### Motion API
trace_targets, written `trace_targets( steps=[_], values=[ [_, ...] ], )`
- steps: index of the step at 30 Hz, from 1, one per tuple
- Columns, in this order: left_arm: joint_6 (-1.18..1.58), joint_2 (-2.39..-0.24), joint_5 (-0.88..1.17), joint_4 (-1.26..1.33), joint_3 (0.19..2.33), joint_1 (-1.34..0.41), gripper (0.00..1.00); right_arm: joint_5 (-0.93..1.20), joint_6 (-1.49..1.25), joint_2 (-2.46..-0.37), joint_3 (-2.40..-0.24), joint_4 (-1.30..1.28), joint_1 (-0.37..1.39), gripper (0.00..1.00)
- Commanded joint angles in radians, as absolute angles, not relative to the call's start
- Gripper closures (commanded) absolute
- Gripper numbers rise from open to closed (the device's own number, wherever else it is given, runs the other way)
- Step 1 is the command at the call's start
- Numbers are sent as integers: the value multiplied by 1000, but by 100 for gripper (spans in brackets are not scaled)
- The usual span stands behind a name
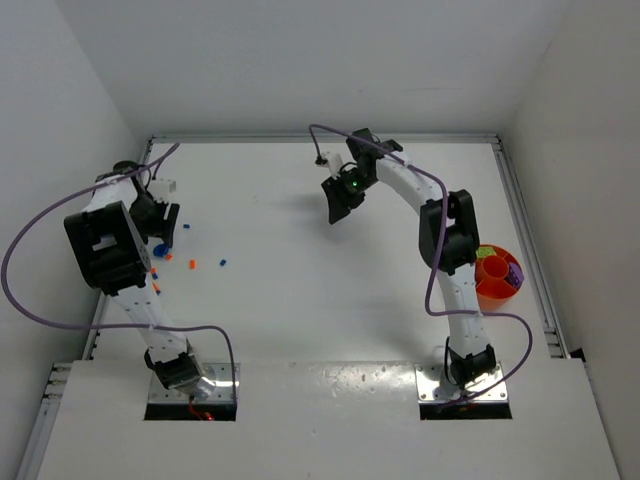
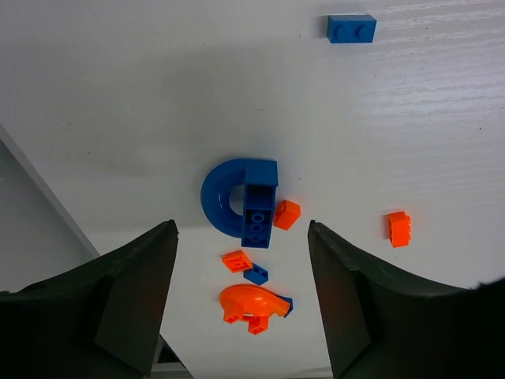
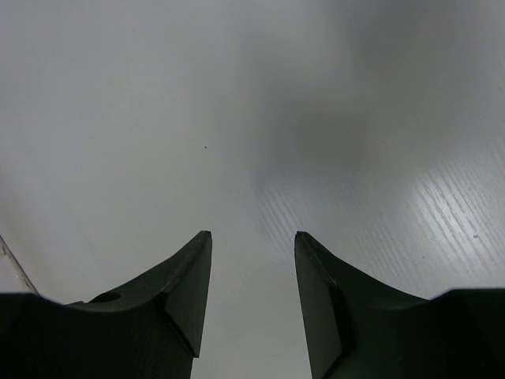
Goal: Sort the legos into containers by color
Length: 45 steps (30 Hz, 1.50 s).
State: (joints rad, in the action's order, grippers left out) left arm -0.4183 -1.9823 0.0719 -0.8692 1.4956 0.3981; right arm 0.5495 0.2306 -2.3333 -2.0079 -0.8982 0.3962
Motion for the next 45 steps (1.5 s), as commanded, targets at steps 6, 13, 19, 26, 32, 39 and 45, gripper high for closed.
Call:
trace_targets(
  steps=[6,13,19,26,32,39,45],
  values=[
    [-393,-2012,46,-851,1517,394,29,545,225,-2287,-2006,-868,397,53],
    [-373,-2022,37,-831,1487,394,35,535,225,-2287,-1997,-868,397,53],
    [-353,-2043,37,-822,1486,394,42,535,225,-2287,-1988,-868,397,53],
    [-344,-2052,37,-822,1477,394,43,526,225,-2278,-1988,-868,397,53],
    [-334,-2052,37,-822,1468,394,43,526,225,-2278,-1979,-859,397,53],
    [-334,-2074,48,-822,1459,394,50,517,216,-2287,-1988,-859,397,53],
    [-325,-2074,75,-822,1459,394,59,526,207,-2278,-1988,-859,397,53]
  ],
)
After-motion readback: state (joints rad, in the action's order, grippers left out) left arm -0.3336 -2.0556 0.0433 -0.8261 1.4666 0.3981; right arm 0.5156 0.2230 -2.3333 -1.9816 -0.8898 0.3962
